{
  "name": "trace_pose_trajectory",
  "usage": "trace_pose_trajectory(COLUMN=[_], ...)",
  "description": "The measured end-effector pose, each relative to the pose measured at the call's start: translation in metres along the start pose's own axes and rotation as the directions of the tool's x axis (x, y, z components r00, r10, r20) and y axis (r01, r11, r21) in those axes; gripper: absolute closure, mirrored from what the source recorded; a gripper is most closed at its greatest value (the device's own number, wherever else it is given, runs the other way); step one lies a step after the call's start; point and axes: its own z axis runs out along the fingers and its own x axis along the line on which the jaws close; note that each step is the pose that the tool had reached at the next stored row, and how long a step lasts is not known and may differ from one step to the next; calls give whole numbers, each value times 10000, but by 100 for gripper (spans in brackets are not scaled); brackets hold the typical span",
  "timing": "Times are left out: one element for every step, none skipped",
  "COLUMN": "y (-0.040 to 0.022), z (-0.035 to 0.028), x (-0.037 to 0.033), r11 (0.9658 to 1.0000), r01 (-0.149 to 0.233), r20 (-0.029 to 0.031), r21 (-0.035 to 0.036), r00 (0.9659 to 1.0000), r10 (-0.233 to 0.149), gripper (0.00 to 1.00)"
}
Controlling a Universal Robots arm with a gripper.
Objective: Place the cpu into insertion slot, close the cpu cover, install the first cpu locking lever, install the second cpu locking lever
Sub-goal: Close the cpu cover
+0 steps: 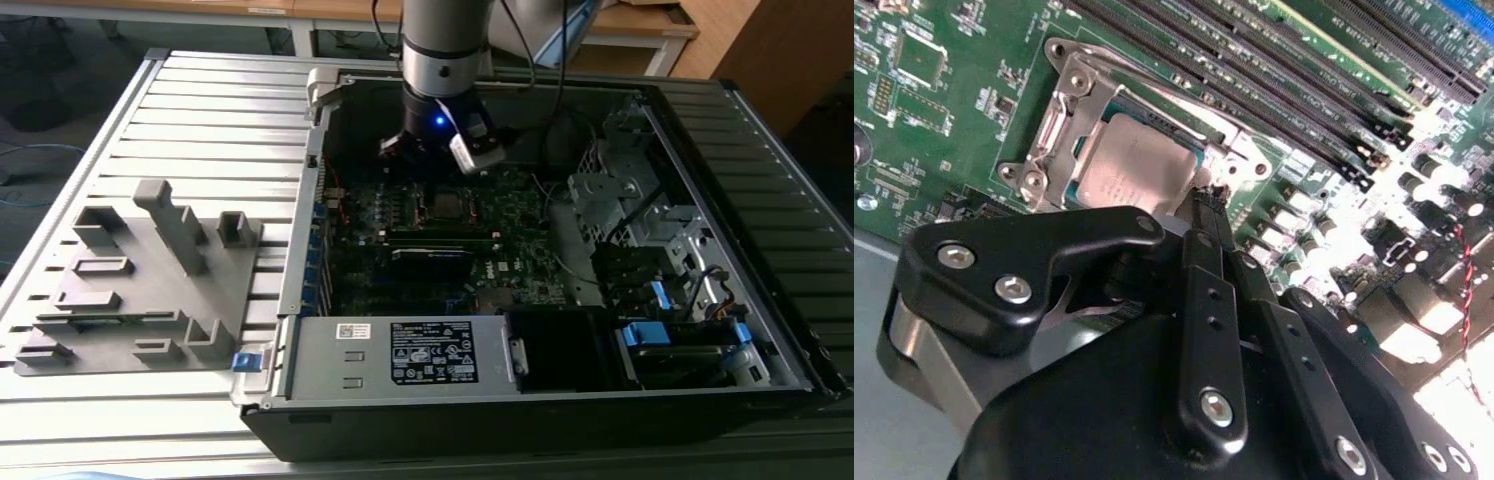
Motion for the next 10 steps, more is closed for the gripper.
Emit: trace_pose_trajectory(y=[2,3,3,2,2,2,2,2,2,2], z=[9,21,35,49,62,73,83,93,102,109], x=[9,17,22,24,25,26,27,28,28,29], r11=[10000,10000,10000,10000,10000,10000,10000,10000,10000,10000], r01=[0,0,0,0,2,2,0,0,1,0], r20=[1,1,1,1,1,1,1,1,1,2], r21=[0,1,2,2,1,2,2,2,3,2], r00=[10000,10000,10000,10000,10000,10000,10000,10000,10000,10000], r10=[0,0,0,0,-2,-2,0,0,-1,0], gripper=[89,89,89,89,89,89,89,89,89,89])
